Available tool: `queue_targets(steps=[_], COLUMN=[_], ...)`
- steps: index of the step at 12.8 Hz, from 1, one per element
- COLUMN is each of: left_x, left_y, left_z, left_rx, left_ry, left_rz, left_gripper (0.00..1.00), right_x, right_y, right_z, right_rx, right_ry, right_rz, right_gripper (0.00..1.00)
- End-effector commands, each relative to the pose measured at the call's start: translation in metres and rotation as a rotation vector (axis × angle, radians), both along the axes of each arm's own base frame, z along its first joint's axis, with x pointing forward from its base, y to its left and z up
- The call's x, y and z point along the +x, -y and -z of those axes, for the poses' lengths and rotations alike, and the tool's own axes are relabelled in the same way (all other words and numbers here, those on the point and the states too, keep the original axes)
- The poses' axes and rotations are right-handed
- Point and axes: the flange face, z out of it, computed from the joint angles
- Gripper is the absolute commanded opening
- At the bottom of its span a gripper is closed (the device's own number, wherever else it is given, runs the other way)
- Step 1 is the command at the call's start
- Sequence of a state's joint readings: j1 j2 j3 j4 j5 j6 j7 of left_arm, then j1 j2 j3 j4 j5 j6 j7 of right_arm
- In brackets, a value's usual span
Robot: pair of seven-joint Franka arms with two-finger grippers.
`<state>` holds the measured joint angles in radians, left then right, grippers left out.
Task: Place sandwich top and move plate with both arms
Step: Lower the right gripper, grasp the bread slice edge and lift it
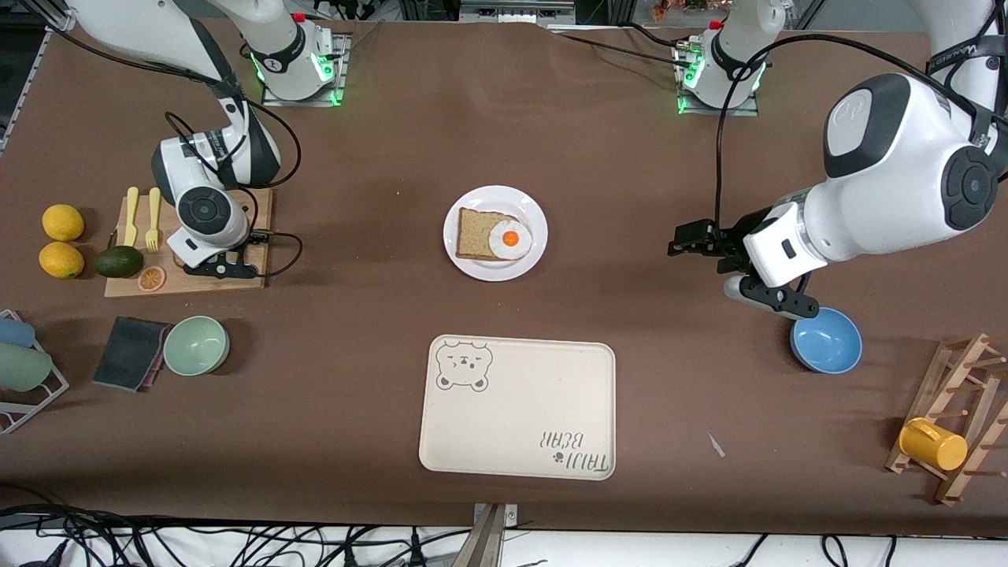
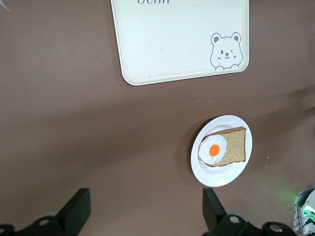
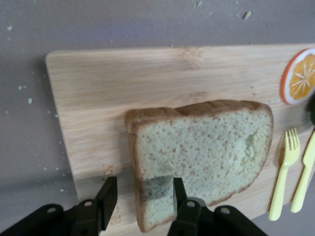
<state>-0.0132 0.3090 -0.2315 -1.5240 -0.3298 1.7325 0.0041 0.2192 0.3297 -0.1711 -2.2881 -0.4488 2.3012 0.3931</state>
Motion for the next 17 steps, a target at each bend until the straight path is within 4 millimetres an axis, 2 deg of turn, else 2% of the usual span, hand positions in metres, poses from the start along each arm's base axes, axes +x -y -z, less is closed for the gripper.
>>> queue_targets(steps=[1,5,8,12,14,15,17], left_x=[-0.004,-0.005,-0.004,-0.004,-0.002,-0.002,-0.003], left_y=[-0.005,-0.005,-0.011,-0.012,-0.023,-0.024,-0.022], left_z=[-0.007,-0.006,-0.006,-0.006,-0.004,-0.003,-0.003], left_rx=[0.014,0.014,0.013,0.013,0.007,0.004,0.005], left_ry=[0.007,0.003,-0.003,-0.006,0.004,0.006,0.007], left_rz=[0.019,0.02,0.015,0.026,0.043,0.051,0.055], left_gripper=[1.0,1.0,1.0,1.0,1.0,1.0,1.0], right_x=[0.007,0.008,0.01,0.01,0.01,0.014,0.025], right_y=[0.005,0.009,0.013,0.014,0.014,0.014,0.016], right_z=[0.002,0.009,0.01,0.009,0.007,0.001,-0.022], right_rx=[-0.014,-0.004,0.001,0.003,0.0,0.002,-0.019], right_ry=[0.018,0.028,0.039,0.042,0.038,0.045,0.032], right_rz=[-0.004,-0.001,0.008,0.011,0.013,0.004,0.007], right_gripper=[0.48,0.27,0.0,0.0,0.0,0.0,0.0])
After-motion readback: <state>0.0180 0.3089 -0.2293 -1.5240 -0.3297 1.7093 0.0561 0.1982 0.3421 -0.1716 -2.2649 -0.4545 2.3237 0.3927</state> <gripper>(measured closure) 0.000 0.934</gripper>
